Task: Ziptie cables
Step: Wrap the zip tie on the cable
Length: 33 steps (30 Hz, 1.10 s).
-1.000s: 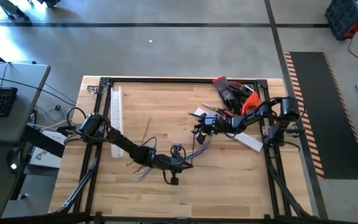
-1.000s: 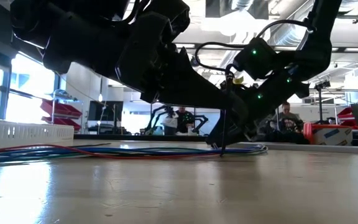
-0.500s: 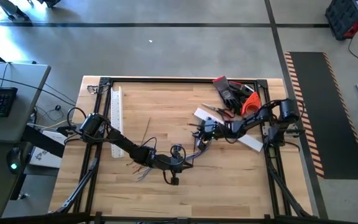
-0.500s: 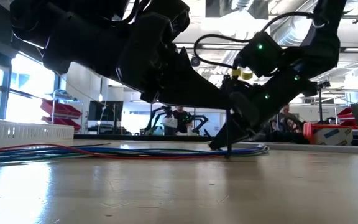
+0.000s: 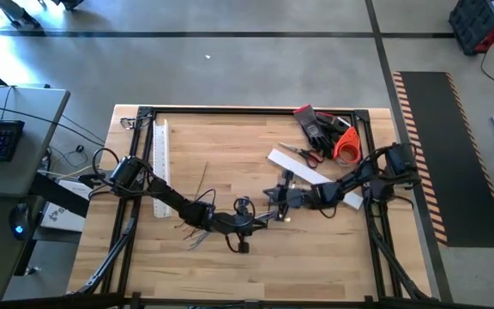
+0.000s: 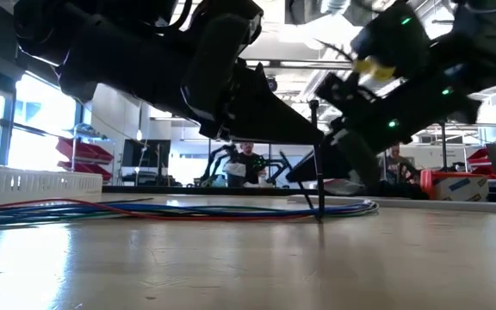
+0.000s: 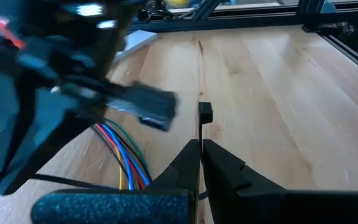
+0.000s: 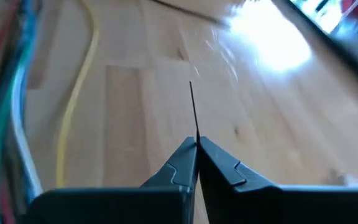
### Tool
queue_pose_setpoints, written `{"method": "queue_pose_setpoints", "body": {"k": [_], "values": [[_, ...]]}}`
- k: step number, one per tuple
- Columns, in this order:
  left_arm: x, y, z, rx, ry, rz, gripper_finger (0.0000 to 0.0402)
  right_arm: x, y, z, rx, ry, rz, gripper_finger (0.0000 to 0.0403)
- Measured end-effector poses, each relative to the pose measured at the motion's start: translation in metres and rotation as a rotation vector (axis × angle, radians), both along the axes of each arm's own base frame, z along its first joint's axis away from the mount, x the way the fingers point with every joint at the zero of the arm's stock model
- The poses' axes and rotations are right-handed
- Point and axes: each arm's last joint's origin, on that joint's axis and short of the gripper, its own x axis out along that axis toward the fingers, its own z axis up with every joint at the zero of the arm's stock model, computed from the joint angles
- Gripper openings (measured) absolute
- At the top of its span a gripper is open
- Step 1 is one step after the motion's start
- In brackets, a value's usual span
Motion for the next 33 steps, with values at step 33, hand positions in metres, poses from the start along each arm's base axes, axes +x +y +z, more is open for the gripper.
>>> {"method": "queue_pose_setpoints", "body": {"k": [33], "values": [[-0.002, -0.005, 0.000, -0.076, -0.006, 0.006, 0.0000, -0.002, 0.097, -0.004, -0.770, 0.122, 0.146, 0.0000]]}}
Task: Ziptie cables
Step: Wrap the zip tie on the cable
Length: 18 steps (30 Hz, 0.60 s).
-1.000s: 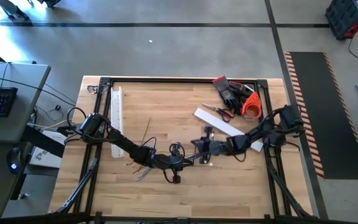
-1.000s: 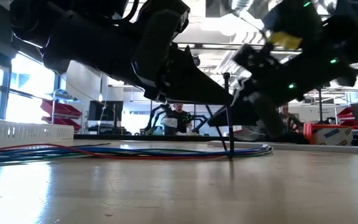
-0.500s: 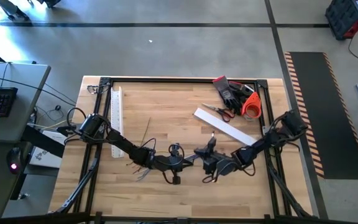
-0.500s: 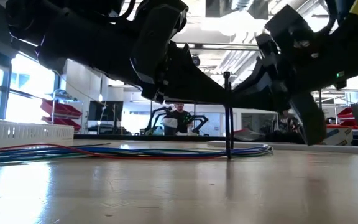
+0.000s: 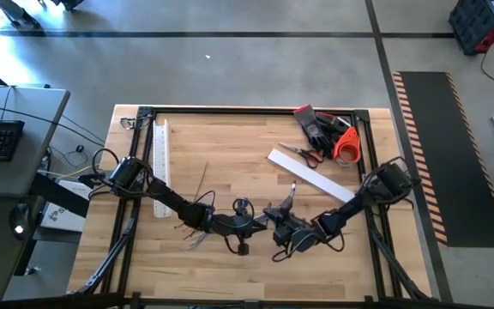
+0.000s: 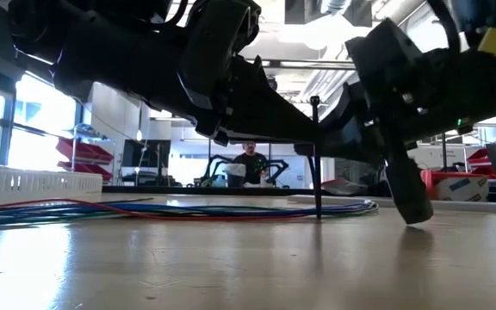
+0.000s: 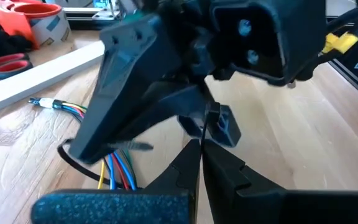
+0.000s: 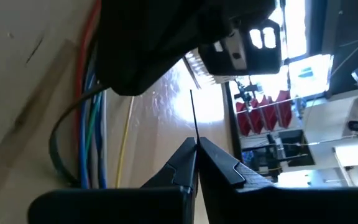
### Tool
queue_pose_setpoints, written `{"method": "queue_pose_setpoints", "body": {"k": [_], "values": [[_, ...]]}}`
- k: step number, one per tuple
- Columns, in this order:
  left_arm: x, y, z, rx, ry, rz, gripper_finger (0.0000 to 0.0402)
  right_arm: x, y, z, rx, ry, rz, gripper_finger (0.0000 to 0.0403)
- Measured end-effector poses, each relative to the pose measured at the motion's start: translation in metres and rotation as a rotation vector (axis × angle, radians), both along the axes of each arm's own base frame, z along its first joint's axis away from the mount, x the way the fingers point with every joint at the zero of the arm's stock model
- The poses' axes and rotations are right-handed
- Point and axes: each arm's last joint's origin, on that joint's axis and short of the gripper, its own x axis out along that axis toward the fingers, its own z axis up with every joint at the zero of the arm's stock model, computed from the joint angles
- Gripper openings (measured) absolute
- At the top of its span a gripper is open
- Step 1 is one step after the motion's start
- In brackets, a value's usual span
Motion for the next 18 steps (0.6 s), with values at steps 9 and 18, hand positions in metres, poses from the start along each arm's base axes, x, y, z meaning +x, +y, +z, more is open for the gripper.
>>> {"method": "queue_pose_setpoints", "body": {"k": [9, 18], "values": [[-0.001, -0.001, -0.002, -0.043, 0.020, -0.015, 0.0000, -0.002, 0.008, 0.005, -0.062, -0.013, 0.020, 0.0000], [0.000, 0.000, -0.002, -0.044, 0.021, -0.017, 0.0000, -0.006, 0.013, 0.005, -0.088, -0.005, 0.038, 0.0000]]}}
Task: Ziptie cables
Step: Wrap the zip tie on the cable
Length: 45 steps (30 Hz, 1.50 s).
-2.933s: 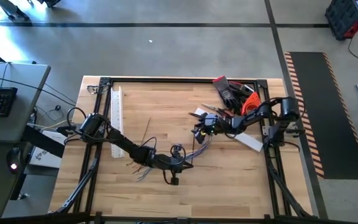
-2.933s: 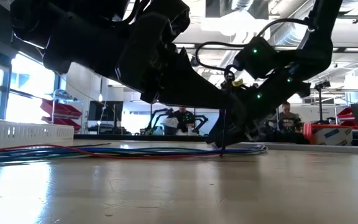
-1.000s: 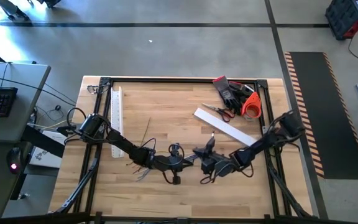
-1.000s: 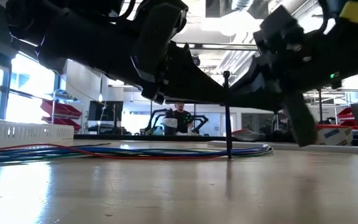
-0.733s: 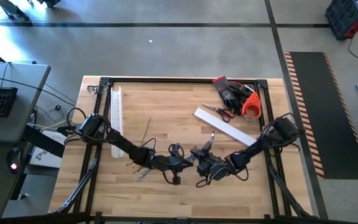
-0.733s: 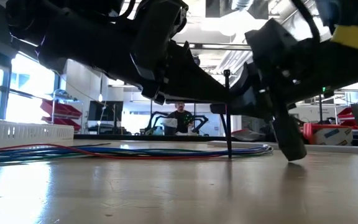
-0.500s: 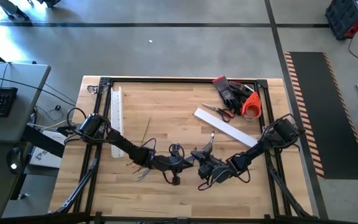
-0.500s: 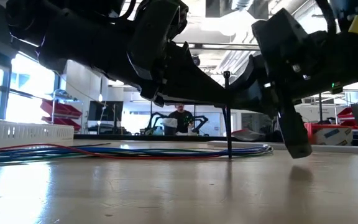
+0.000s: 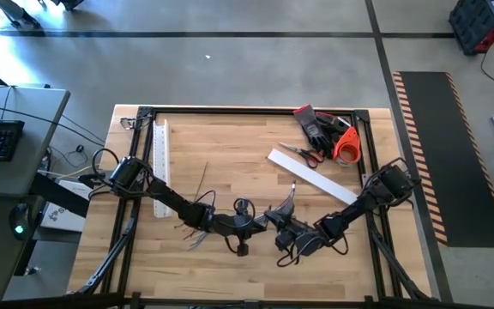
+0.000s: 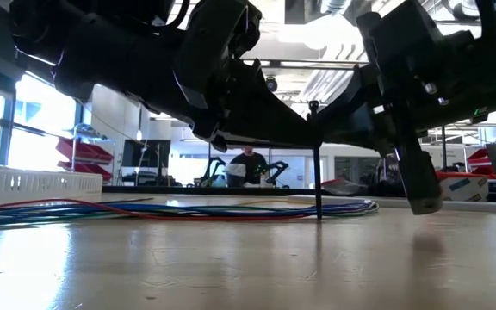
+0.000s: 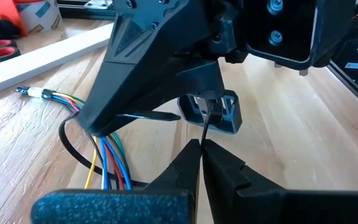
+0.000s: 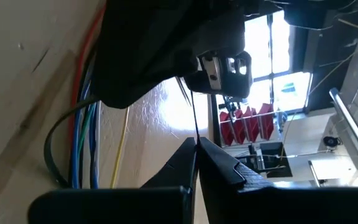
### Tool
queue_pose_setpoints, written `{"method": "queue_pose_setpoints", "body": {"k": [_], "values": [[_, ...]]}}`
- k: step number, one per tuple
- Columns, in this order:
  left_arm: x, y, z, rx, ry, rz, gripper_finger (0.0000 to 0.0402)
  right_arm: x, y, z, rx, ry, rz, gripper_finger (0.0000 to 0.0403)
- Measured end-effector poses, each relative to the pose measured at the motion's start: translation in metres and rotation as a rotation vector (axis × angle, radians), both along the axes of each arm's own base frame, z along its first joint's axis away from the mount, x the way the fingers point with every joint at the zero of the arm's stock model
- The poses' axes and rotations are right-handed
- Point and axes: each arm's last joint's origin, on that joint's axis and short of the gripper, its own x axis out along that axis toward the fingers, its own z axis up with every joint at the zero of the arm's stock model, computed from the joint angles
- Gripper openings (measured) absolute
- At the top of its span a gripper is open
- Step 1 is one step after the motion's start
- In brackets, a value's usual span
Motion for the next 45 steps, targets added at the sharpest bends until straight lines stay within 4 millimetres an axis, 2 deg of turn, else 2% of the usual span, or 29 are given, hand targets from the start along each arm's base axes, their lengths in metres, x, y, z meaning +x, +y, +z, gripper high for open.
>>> {"method": "queue_pose_setpoints", "body": {"k": [23, 28, 37, 45], "values": [[0.003, 0.006, 0.000, -0.117, 0.013, -0.022, 0.0000, -0.002, 0.015, 0.006, -0.061, 0.013, 0.064, 0.0000], [0.006, 0.016, 0.000, -0.225, 0.024, -0.032, 0.0000, -0.003, 0.019, 0.006, -0.068, 0.026, 0.101, 0.0000], [-0.006, 0.035, -0.009, -0.370, -0.038, -0.023, 0.0000, -0.007, 0.025, 0.007, -0.149, 0.060, 0.158, 0.0000], [-0.009, 0.037, -0.008, -0.383, -0.070, -0.058, 0.0000, -0.002, 0.020, 0.006, -0.036, 0.024, 0.157, 0.0001]]}}
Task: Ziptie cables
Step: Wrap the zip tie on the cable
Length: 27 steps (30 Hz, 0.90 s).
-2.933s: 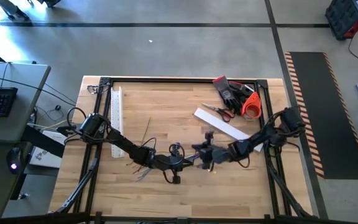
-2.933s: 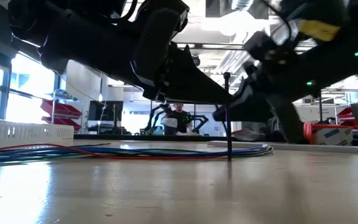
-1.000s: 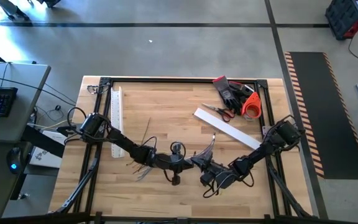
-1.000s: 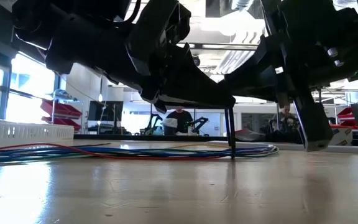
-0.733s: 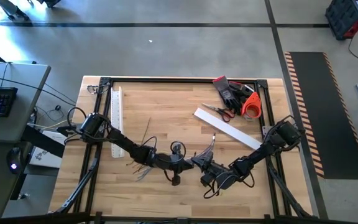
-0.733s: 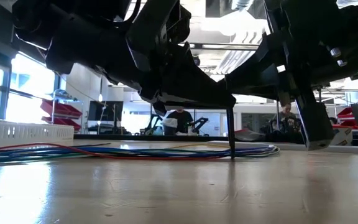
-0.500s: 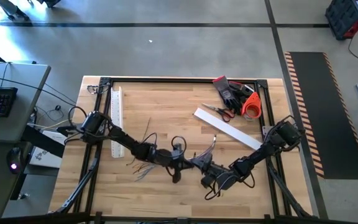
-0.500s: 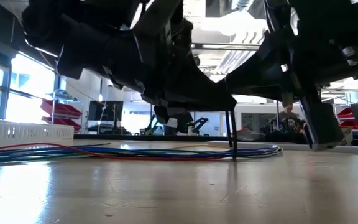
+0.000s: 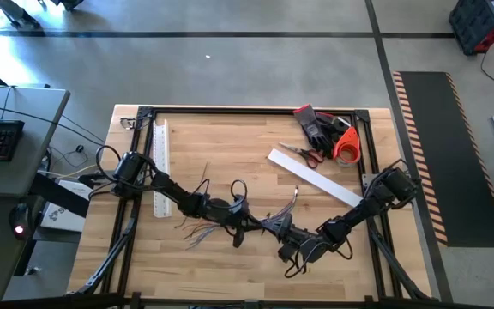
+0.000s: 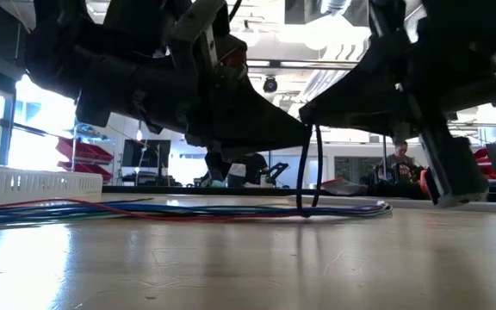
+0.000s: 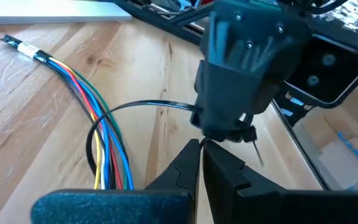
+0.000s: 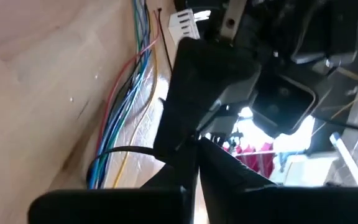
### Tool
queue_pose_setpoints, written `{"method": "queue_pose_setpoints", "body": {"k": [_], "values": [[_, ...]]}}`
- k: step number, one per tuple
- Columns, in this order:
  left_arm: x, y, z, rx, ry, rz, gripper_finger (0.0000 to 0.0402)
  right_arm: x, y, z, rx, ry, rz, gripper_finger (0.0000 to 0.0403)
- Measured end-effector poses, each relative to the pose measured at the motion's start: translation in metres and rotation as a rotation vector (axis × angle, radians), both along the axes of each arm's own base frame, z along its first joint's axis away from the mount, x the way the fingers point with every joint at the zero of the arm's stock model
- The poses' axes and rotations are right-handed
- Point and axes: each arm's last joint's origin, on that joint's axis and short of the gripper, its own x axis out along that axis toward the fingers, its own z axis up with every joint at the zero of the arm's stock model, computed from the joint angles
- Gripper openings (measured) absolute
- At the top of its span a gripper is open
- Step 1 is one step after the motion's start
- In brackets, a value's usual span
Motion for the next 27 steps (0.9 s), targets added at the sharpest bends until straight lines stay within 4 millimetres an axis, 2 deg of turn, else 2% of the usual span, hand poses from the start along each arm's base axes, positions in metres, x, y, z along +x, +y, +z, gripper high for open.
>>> {"method": "queue_pose_setpoints", "body": {"k": [4, 9, 14, 27], "values": [[0.000, -0.001, 0.000, 0.000, 0.000, -0.003, 0.0000, 0.002, -0.003, 0.000, 0.018, -0.003, -0.015, 0.0015], [-0.001, -0.005, 0.001, 0.016, -0.009, -0.018, 0.0000, 0.002, -0.004, 0.000, 0.010, -0.002, -0.022, 0.0072], [-0.001, -0.007, 0.002, 0.014, -0.021, -0.020, 0.0000, 0.000, -0.007, -0.002, -0.040, -0.007, -0.124, 0.0113], [-0.001, -0.007, 0.001, 0.016, -0.012, -0.031, 0.0000, 0.003, -0.022, -0.009, 0.019, 0.007, -0.211, 0.0112]]}}
